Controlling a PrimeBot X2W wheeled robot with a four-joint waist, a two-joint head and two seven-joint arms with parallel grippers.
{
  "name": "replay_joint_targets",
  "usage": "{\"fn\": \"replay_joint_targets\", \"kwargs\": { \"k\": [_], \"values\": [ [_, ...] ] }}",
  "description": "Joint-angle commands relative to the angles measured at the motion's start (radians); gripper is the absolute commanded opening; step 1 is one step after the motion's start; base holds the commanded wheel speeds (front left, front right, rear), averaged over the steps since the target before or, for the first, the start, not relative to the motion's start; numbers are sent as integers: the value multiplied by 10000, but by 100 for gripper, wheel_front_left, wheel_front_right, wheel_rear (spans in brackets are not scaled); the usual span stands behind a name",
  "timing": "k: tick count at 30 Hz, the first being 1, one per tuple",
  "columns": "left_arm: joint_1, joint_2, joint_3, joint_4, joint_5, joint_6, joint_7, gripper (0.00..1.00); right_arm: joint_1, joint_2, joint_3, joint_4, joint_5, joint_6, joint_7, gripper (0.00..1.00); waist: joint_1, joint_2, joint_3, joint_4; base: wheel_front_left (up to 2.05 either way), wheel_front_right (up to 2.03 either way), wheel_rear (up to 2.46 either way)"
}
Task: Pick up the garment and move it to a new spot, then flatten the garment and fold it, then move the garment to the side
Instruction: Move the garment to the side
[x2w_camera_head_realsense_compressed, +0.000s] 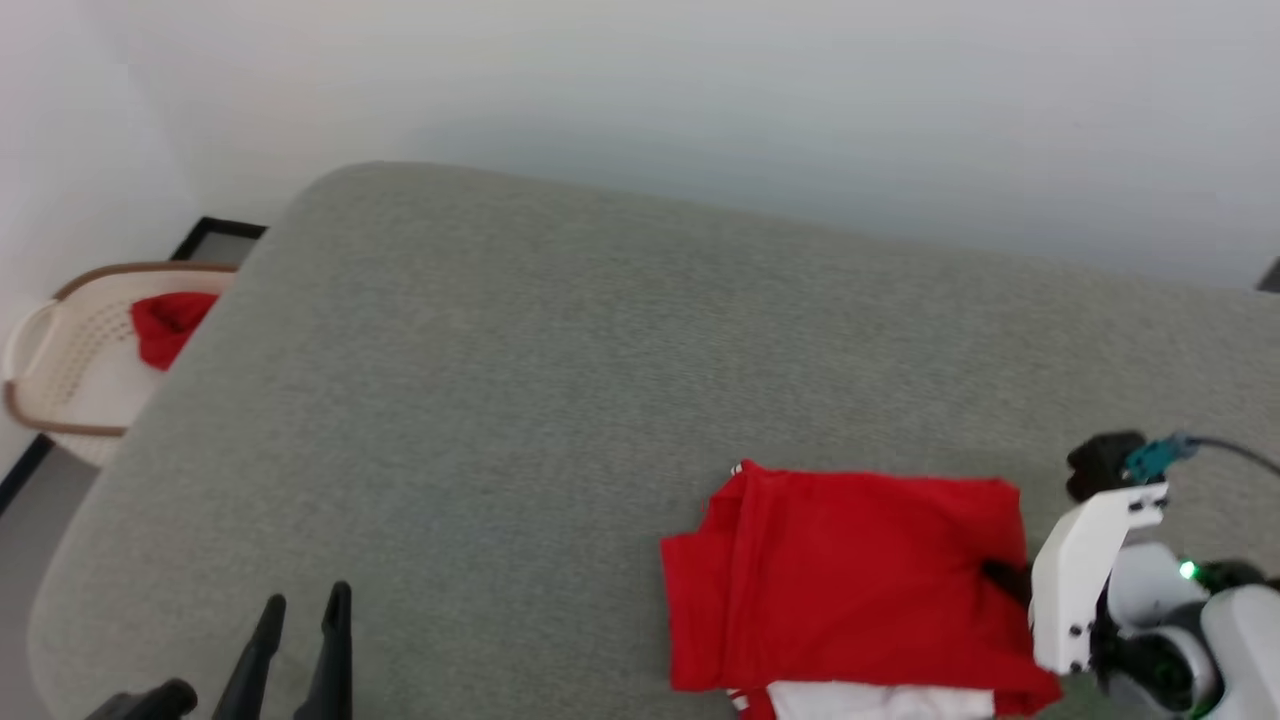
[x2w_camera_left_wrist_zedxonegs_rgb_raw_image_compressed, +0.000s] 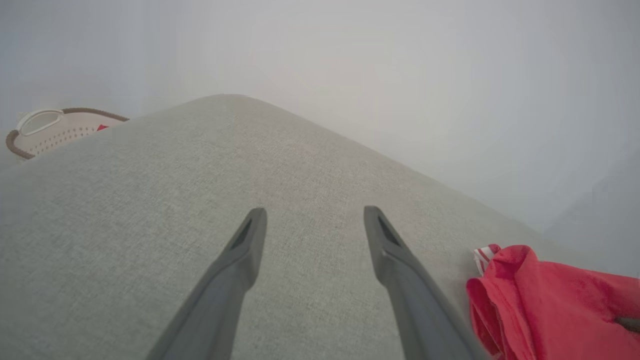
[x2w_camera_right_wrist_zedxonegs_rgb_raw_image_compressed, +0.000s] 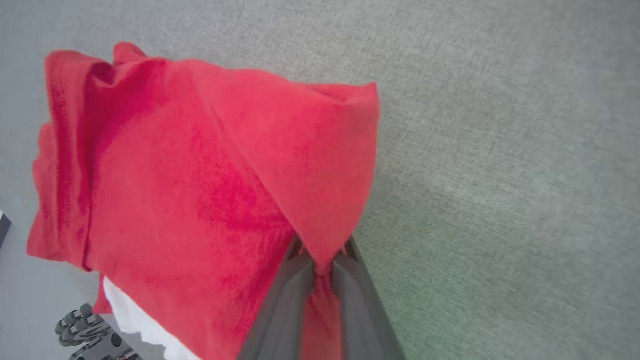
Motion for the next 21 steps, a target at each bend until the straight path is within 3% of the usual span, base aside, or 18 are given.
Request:
{"fn": "replay_joint_targets", "kwargs": {
  "k": [1,11,21],
  "values": [
    [-154,37,-37,-56,97,-40,-43,100,-232,-140,-2,-152,-9,3,61,0,0,0,156,-380,0,0,0],
    [-1174,144,-233,-375,230,-46,-27,100,-1411,-1035,288,-902,21,1,311,0,0,0,1187,-1597,0,0,0],
    [-2254,585,-368,-695,347,-38,-32,100,-2769,-2199,730,-1129,183,0,-221,0,0,0,2403,-2945,0,0,0]
  ]
}}
